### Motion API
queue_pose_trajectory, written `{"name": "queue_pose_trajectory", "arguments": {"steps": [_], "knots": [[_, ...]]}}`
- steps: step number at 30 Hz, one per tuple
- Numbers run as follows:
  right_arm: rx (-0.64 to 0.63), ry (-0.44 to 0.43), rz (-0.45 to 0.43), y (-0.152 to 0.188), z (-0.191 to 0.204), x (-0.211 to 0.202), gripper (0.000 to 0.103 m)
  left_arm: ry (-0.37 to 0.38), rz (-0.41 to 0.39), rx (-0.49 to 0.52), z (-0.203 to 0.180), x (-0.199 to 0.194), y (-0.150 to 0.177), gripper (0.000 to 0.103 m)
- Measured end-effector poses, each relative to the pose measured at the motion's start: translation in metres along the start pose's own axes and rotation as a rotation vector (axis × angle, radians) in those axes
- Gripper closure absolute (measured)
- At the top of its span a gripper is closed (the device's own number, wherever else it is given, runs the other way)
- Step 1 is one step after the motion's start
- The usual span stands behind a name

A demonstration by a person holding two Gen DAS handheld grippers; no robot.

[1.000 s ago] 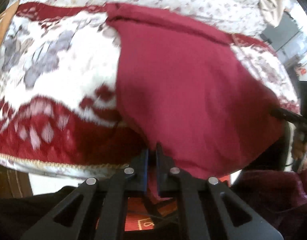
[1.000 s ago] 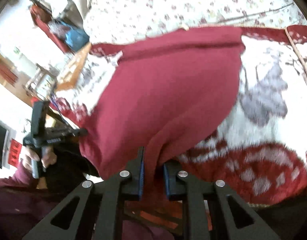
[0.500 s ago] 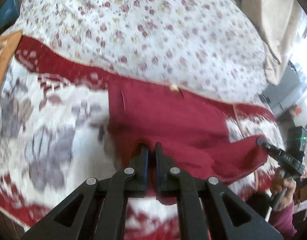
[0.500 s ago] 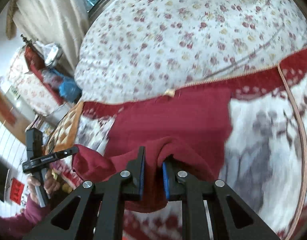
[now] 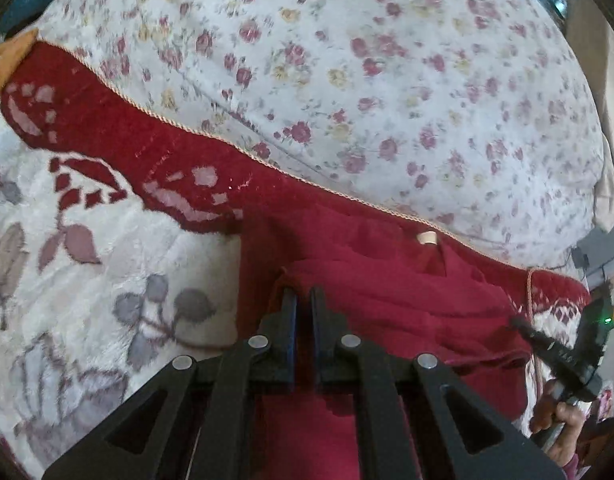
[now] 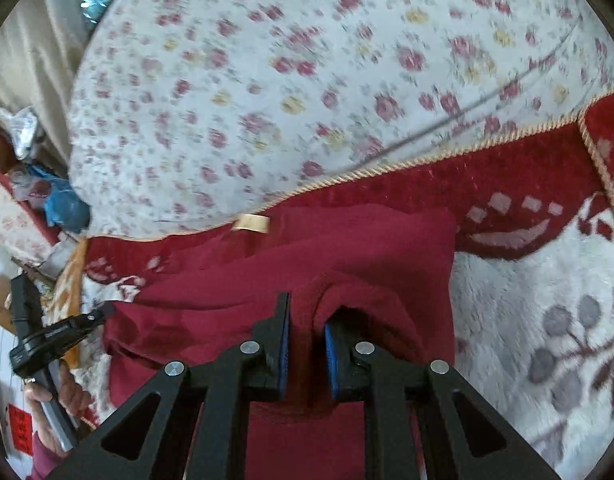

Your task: Fold small clothes

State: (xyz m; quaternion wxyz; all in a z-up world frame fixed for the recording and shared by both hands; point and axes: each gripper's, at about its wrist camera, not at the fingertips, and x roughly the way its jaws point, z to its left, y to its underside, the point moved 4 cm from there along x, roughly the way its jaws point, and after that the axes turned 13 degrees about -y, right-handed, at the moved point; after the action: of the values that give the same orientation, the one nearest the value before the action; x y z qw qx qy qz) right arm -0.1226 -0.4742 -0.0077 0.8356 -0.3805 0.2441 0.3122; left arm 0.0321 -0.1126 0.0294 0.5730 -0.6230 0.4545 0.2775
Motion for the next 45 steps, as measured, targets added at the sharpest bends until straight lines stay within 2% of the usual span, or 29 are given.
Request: {"name": "queue_pose_trajectory", "arguments": {"steps": [2,3,4,5,6,7,9,11,13,16,19,21,23,25,28,32,35,37,39,40,41,42,45], "knots": [[0.059,-0.035,0.014,0.000,-0.009,-0.001,0.077,0.022,0.031,-0.032,0.005,0.010,-0.001,0.092],[0.066,-0.062,-0.011,-0.001,-0.008,-0.011,0.064,0.042,0.043,-0.048,0.007,0.010,-0.003,0.089],[0.061,-0.072,-0.036,-0.002,-0.007,-0.021,0.057,0.052,0.041,-0.054,0.008,0.008,-0.004,0.077],[0.043,-0.058,-0.080,-0.002,-0.005,-0.037,0.041,0.049,0.024,-0.063,0.010,0.002,-0.005,0.055],[0.028,-0.034,-0.118,0.000,-0.003,-0.051,0.030,0.044,-0.010,-0.078,0.013,-0.006,-0.007,0.047],[0.014,-0.011,-0.146,0.003,-0.002,-0.065,0.028,0.052,-0.051,-0.092,0.015,-0.015,-0.009,0.040],[-0.013,0.002,-0.111,0.017,0.002,-0.079,0.028,0.067,-0.058,-0.086,0.015,-0.023,-0.011,0.040],[-0.064,-0.001,-0.038,0.032,0.010,-0.074,0.030,0.074,-0.047,-0.057,0.012,-0.030,-0.008,0.040],[-0.134,0.016,0.045,0.045,0.021,-0.055,0.033,0.050,-0.055,-0.014,0.008,-0.034,-0.003,0.040],[-0.166,0.024,0.090,0.040,0.027,-0.023,0.039,0.026,-0.040,0.055,0.001,-0.032,0.009,0.040],[-0.146,0.036,0.036,0.011,0.026,0.000,0.039,0.043,-0.022,0.086,-0.001,-0.032,0.017,0.039],[-0.138,0.075,-0.011,-0.012,0.021,0.013,0.039,0.035,-0.035,0.095,0.000,-0.032,0.015,0.039],[-0.111,0.117,-0.044,-0.032,0.011,0.024,0.039,0.010,-0.050,0.083,0.004,-0.030,0.011,0.038],[-0.059,0.167,-0.065,-0.045,-0.005,0.029,0.039,0.032,-0.042,0.048,0.008,-0.029,0.007,0.038],[-0.030,0.151,-0.071,-0.047,-0.010,0.017,0.039,0.049,-0.045,0.021,0.008,-0.026,0.005,0.036],[-0.116,0.149,-0.107,-0.036,0.004,-0.016,0.037,-0.008,-0.031,0.054,-0.002,-0.010,0.007,0.033],[-0.184,0.194,-0.048,-0.034,0.008,-0.005,0.037,-0.050,0.012,0.074,-0.010,0.008,0.012,0.033],[-0.174,0.262,-0.060,-0.042,0.002,0.005,0.037,-0.091,0.025,0.103,-0.014,0.018,0.017,0.033],[-0.151,0.239,-0.060,-0.048,-0.005,0.013,0.037,-0.122,0.034,0.128,-0.016,0.025,0.021,0.033],[-0.146,0.232,-0.031,-0.047,-0.008,0.021,0.040,-0.129,0.037,0.135,-0.016,0.027,0.022,0.033],[-0.141,0.244,0.005,-0.047,-0.013,0.029,0.053,-0.132,0.036,0.135,-0.016,0.029,0.022,0.033],[-0.140,0.257,0.022,-0.047,-0.016,0.032,0.096,-0.133,0.035,0.134,-0.016,0.029,0.022,0.033],[-0.144,0.235,-0.048,-0.053,-0.014,0.015,0.095,-0.130,0.029,0.112,-0.014,0.027,0.016,0.033]]}}
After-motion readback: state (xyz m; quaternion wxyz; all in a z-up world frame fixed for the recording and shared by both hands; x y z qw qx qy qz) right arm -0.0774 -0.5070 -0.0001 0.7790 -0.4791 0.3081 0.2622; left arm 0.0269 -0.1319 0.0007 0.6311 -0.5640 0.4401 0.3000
